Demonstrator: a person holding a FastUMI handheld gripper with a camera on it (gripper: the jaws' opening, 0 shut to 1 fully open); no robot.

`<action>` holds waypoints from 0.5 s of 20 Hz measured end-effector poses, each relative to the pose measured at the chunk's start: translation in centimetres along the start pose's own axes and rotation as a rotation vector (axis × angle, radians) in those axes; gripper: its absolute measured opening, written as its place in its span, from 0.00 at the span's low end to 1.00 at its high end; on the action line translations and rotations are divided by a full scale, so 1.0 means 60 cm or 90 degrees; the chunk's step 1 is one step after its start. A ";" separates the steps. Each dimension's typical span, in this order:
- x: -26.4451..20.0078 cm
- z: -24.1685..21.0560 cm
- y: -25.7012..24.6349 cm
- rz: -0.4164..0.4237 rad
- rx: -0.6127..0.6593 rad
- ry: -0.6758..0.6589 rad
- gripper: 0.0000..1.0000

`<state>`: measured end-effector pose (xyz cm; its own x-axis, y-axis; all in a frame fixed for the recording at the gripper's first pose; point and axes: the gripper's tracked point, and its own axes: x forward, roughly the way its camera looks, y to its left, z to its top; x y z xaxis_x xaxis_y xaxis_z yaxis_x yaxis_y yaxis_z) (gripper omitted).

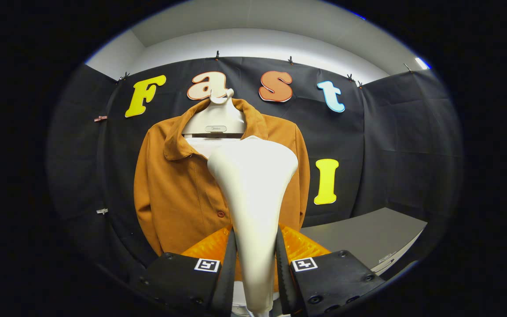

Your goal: Iron the clothes twice with a garment steamer, once on the left side and once on the right side.

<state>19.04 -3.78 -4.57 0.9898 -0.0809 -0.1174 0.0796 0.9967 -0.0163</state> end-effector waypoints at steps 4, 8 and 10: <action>0.008 0.000 0.003 0.008 -0.002 0.002 0.45; 0.008 0.000 0.005 0.012 -0.003 0.002 0.45; 0.010 -0.001 0.004 0.013 -0.003 0.004 0.45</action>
<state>19.64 -3.61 -4.70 0.9905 -0.0605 -0.1237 0.0587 0.9981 -0.0182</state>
